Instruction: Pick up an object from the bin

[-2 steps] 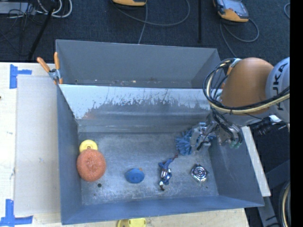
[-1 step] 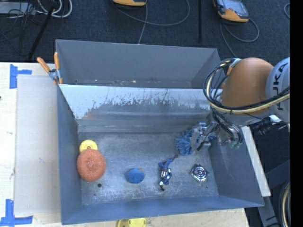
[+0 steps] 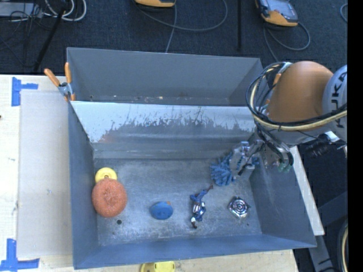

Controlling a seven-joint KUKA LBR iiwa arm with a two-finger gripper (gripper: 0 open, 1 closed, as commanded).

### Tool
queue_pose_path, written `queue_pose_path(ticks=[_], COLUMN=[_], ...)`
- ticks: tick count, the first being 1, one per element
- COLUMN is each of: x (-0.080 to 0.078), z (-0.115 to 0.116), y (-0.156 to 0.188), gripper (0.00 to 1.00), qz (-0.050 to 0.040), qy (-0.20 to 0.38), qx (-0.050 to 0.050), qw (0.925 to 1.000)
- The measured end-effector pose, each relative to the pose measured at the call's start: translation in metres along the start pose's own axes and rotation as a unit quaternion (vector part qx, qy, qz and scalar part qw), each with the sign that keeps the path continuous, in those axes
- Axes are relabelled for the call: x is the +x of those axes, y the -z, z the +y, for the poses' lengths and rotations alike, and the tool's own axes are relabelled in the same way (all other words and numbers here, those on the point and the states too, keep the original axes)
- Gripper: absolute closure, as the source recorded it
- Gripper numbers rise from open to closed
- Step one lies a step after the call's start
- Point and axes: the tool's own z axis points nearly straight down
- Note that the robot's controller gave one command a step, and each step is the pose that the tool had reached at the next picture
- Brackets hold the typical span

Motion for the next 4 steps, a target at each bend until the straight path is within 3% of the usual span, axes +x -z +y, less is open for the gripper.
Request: queue_pose_path(ticks=[1, 2, 3, 4], x=[-0.013, -0.012, -0.022, -0.021], z=[-0.01, -0.005, -0.013, -0.016], y=[0.013, 0.015, 0.018, 0.02], gripper=[1.0, 1.0, 1.0, 1.0], qz=[-0.0013, -0.0006, -0.0013, -0.0008], qy=[-0.007, -0.007, -0.003, -0.004], qx=[0.0, 0.0, 0.0, 0.001], qw=[1.0, 1.0, 1.0, 1.0])
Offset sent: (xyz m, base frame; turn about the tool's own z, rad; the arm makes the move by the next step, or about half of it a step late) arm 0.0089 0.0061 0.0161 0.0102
